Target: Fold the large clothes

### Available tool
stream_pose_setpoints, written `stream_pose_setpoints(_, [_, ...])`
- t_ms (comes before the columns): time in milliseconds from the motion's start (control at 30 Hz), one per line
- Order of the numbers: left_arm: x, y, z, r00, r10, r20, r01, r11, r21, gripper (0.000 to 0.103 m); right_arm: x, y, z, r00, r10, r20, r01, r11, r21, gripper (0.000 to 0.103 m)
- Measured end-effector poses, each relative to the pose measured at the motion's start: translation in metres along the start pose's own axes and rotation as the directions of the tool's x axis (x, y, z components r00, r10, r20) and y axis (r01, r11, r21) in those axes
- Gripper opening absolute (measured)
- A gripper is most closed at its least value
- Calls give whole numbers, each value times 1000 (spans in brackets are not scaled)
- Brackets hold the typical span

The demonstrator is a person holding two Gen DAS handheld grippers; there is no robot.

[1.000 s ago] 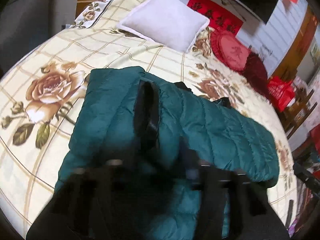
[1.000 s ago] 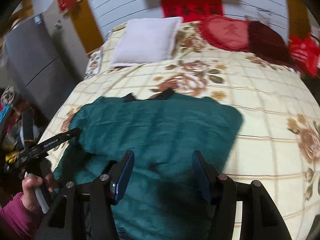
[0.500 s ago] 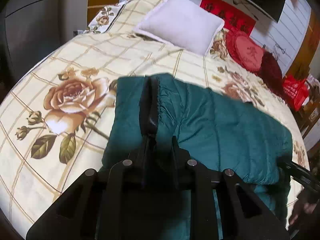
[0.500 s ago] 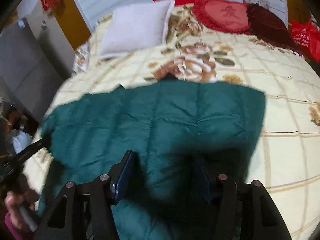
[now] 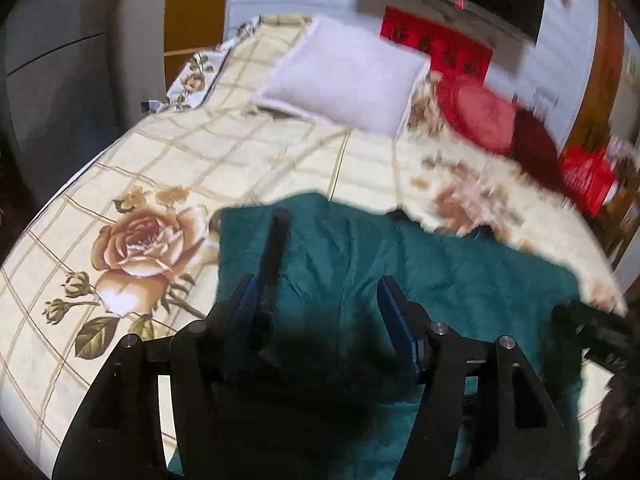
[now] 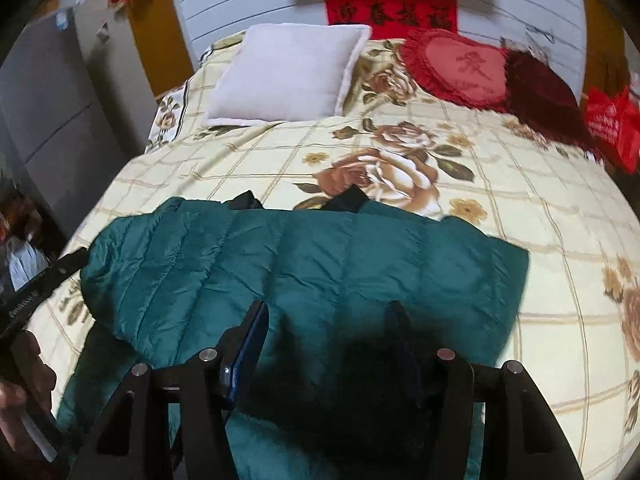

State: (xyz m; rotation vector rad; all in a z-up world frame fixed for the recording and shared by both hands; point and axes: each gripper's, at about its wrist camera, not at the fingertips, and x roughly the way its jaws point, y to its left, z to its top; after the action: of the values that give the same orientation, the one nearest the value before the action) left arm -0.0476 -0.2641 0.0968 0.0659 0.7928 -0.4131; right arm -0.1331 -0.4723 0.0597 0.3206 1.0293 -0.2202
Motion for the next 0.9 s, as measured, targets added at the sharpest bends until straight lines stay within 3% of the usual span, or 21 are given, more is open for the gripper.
stream_pose_setpoints(100, [29, -8, -10, 995, 83, -60, -78, 994, 72, 62, 30, 9, 2, 999, -40, -31, 39, 999, -25, 57])
stream_pose_setpoints(300, [47, -5, -18, 996, 62, -66, -59, 997, 54, 62, 72, -3, 0, 995, -87, -51, 88, 996, 16, 67])
stream_pose_setpoints(400, [51, -6, -19, 995, 66, -77, -62, 996, 58, 62, 63, -3, 5, 994, -89, -65, 90, 996, 13, 67])
stream_pose_setpoints(667, [51, -8, -20, 996, 64, -68, -60, 996, 65, 63, -3, -2, -18, 999, -27, 27, 26, 999, 22, 67])
stream_pose_setpoints(800, [51, -7, -20, 996, 62, -65, -58, 996, 63, 65, 25, -2, -35, 993, -94, -66, 93, 995, -21, 68])
stream_pose_setpoints(900, [52, -8, -20, 996, 67, -66, -62, 996, 66, 66, 37, -3, -39, 993, -98, -59, 96, 995, -23, 70])
